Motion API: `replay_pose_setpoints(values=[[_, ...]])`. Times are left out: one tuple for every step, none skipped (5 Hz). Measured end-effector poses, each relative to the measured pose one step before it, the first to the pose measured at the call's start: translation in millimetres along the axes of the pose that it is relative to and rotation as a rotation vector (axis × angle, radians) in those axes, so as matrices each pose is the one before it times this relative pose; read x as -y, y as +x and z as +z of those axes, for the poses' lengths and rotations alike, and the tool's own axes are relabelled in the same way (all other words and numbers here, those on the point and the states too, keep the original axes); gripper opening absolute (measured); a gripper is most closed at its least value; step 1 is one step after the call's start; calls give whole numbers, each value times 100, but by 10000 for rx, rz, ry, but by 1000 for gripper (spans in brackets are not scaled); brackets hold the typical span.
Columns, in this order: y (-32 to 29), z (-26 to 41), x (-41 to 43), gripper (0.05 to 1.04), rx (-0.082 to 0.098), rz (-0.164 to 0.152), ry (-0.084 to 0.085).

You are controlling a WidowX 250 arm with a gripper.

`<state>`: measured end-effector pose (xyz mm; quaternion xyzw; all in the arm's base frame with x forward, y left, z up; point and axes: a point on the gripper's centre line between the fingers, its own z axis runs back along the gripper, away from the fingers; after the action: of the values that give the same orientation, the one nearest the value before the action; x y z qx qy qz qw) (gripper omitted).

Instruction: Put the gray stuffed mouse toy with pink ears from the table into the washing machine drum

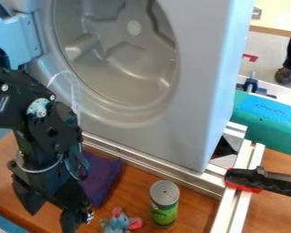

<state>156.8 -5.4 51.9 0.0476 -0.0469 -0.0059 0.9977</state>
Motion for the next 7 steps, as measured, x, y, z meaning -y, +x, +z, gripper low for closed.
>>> replay_pose_setpoints(values=[[-184, -270, 62, 1000, -133, 7, -32], [1987, -1696, 528, 1000, 113, 49, -427], [2519, -1713, 319, 1000, 1498, -187, -60], [15, -2543, 1105, 1000, -173, -110, -117], [140, -1966, 529, 1000, -541, 91, 373], [-28, -1946, 325, 1000, -440, 153, 54], [277, -1735, 180, 1000, -313, 357, 75]])
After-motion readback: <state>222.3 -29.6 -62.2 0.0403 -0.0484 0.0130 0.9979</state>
